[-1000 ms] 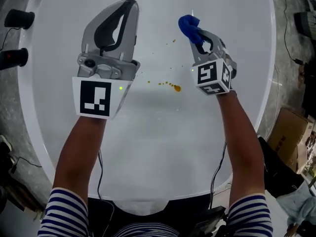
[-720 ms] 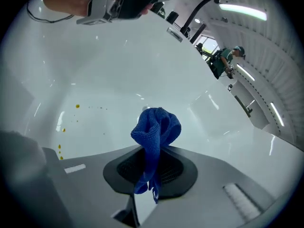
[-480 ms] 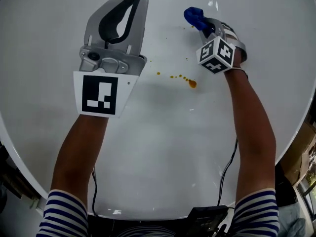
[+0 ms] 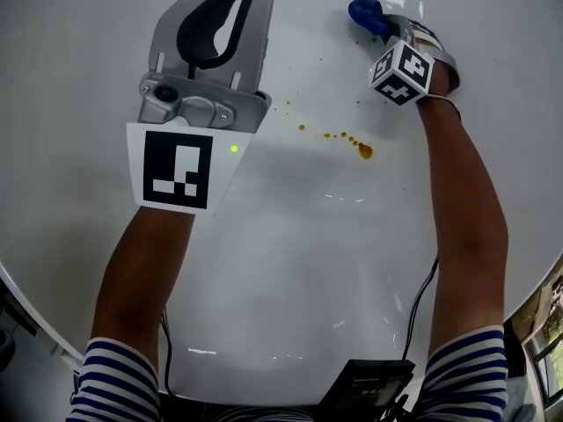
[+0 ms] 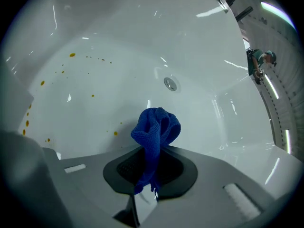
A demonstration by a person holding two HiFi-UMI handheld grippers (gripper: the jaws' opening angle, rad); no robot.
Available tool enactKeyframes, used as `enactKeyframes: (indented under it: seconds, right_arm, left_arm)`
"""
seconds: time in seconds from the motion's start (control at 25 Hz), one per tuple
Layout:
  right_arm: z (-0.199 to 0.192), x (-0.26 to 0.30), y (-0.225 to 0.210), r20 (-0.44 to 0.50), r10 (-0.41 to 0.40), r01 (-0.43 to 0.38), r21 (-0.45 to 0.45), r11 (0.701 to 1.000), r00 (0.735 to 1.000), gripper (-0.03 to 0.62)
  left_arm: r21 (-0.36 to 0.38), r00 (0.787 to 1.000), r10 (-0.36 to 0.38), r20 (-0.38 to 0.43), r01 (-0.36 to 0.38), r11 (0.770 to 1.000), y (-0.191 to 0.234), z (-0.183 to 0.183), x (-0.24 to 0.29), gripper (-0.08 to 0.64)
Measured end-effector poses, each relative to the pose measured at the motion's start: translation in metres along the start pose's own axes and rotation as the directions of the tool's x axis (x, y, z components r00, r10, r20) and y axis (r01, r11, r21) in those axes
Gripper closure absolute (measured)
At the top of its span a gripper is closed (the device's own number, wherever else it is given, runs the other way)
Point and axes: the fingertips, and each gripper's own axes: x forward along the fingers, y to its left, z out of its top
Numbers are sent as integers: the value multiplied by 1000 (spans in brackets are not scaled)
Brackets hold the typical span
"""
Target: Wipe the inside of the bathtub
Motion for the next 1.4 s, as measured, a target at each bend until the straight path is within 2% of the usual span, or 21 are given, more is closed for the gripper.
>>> enactKeyframes:
  seconds: [0.28,0.44,0.64,1.12,1.4]
  right_arm:
    - [-4,19,20,-20,52,-52,-33,998,998,538]
    - [-5,19,28,-42,93,-96,-74,993,995,540]
    - [-5,15,43,-57,147,-151,-82,985,988,541]
    - [-10,-32,114,-87,255,-263,-98,960,963,541]
    - [-13,-61,160,-120,298,-309,-92,946,947,541]
  left_arm:
    - [1,1000,3,5,-3,1000,-2,-11,-4,557]
    - [12,1000,-9,4,9,1000,-6,-10,-1,557]
    - [4,1000,-7,-1,7,1000,-6,-9,2,557]
    - [-7,999,-32,5,32,999,-13,31,-4,557]
    - [-20,999,-21,30,21,1000,-14,55,-17,557]
